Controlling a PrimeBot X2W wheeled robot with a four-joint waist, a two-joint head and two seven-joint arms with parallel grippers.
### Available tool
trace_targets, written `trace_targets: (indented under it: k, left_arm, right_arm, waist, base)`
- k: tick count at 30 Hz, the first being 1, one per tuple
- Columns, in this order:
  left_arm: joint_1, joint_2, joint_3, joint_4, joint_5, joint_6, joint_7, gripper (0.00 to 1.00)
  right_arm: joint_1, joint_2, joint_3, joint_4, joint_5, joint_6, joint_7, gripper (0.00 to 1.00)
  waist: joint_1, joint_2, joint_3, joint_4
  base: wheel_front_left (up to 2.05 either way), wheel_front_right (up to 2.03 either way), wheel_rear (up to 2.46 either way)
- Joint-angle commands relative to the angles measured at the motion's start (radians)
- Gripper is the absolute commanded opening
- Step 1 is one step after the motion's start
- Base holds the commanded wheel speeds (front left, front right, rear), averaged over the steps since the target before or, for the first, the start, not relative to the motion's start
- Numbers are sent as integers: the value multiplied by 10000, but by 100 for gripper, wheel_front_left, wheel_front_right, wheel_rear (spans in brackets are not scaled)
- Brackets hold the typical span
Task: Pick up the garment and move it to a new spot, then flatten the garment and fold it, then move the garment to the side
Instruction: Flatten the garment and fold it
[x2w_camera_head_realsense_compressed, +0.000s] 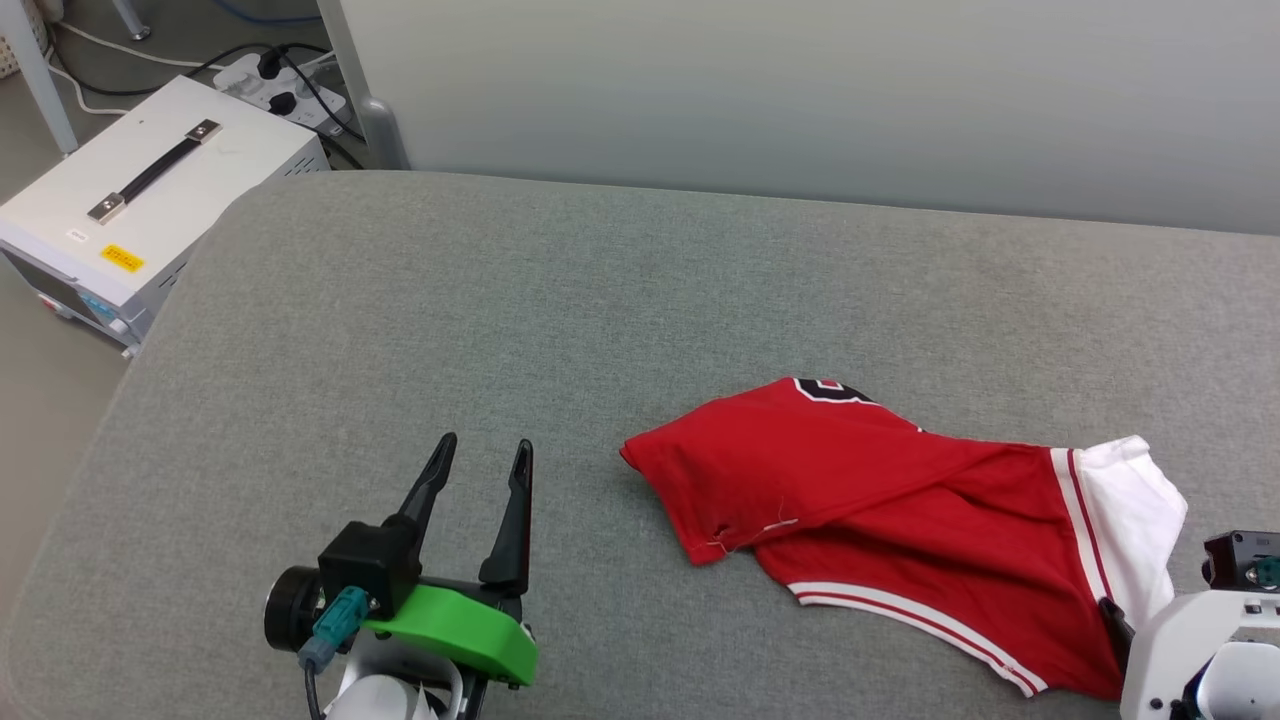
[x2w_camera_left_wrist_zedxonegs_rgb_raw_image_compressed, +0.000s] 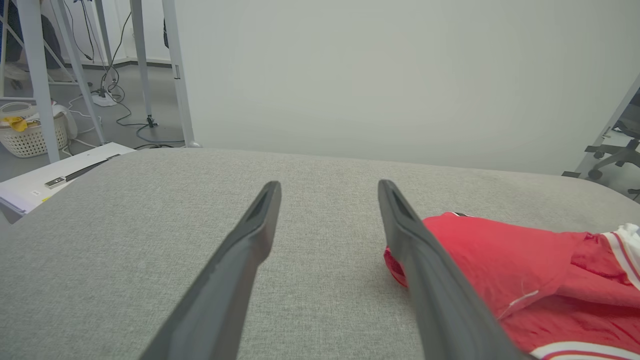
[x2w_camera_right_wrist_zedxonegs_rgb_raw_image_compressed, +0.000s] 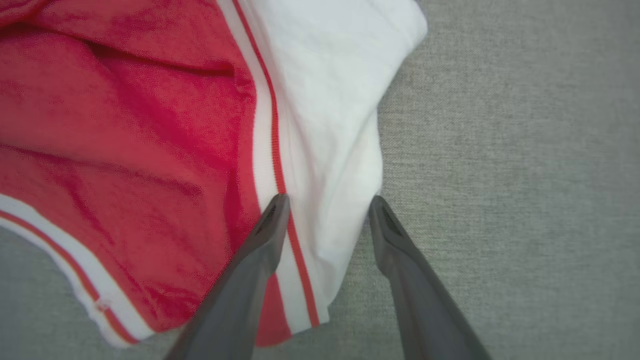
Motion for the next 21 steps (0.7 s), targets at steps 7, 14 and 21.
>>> trace_targets:
  k: [7, 14, 21]
  left_arm:
    - [76, 26, -15, 57, 98, -26, -57, 100]
    - [119, 47, -93, 21, 76, -26, -57, 100]
    - [-80, 23, -272, 26, -2, -26, -57, 100]
  right_arm:
    - [166, 159, 223, -1707, 23, -7, -713, 100]
    - [280, -271, 1806, -3971, 444, -7, 99, 100]
    - [-773, -784, 4719, -4563, 1498, -7, 1545, 100]
  waist:
    - [0, 119, -221, -78]
    - [0, 119, -258, 188]
    - [0, 119, 113, 908]
  base:
    - [0, 0, 0]
    - [0, 0, 0]
    - [0, 0, 0]
